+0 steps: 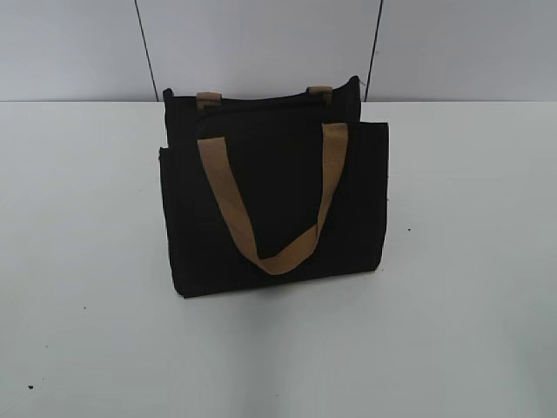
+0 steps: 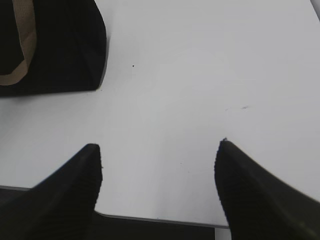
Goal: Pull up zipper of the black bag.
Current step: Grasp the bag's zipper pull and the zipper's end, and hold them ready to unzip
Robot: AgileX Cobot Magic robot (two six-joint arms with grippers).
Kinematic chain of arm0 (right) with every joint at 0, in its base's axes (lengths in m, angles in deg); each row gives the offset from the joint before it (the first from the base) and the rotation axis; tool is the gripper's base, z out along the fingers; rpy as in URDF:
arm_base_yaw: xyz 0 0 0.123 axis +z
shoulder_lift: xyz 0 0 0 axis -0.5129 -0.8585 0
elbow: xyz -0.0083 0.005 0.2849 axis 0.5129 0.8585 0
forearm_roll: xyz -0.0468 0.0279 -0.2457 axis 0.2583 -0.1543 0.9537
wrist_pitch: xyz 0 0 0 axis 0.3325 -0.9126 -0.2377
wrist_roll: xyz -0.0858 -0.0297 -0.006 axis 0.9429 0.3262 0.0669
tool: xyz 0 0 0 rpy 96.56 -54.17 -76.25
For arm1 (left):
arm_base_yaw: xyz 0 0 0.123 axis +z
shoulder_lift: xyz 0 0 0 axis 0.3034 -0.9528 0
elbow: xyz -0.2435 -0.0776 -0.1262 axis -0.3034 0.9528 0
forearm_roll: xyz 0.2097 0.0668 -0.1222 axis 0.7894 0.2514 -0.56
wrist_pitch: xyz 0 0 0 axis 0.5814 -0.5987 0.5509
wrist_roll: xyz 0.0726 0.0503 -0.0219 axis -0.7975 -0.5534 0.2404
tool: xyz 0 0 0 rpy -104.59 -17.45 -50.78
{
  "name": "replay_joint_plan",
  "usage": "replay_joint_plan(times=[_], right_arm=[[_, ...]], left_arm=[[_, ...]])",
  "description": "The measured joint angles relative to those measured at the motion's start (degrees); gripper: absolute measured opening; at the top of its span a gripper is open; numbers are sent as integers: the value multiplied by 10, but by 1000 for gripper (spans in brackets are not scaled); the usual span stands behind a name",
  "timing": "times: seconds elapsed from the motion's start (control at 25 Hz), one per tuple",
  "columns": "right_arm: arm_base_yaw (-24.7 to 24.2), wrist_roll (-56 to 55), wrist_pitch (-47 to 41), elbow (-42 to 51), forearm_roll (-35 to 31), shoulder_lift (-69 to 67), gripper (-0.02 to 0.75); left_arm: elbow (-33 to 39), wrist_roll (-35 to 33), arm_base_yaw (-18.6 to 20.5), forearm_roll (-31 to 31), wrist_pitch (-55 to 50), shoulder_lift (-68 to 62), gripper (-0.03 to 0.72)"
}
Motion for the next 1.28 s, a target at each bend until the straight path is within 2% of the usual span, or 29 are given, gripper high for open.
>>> replay_joint_plan(times=[0.28, 0.44, 0.64, 0.96, 1.28], right_arm=[[0, 0, 0, 0, 0, 0, 541], [0, 0, 0, 0, 0, 0, 541], [0, 0, 0, 0, 0, 0, 541], [0, 0, 0, 0, 0, 0, 541], [0, 0, 0, 0, 0, 0, 541]], left_arm=[[0, 0, 0, 0, 0, -2, 230], [-4, 0, 0, -5, 8, -54, 237], [-30, 0, 0, -10, 104, -163, 241], [-18, -4, -2, -40, 431, -346, 241], [116, -4, -43, -21, 844, -555, 245]])
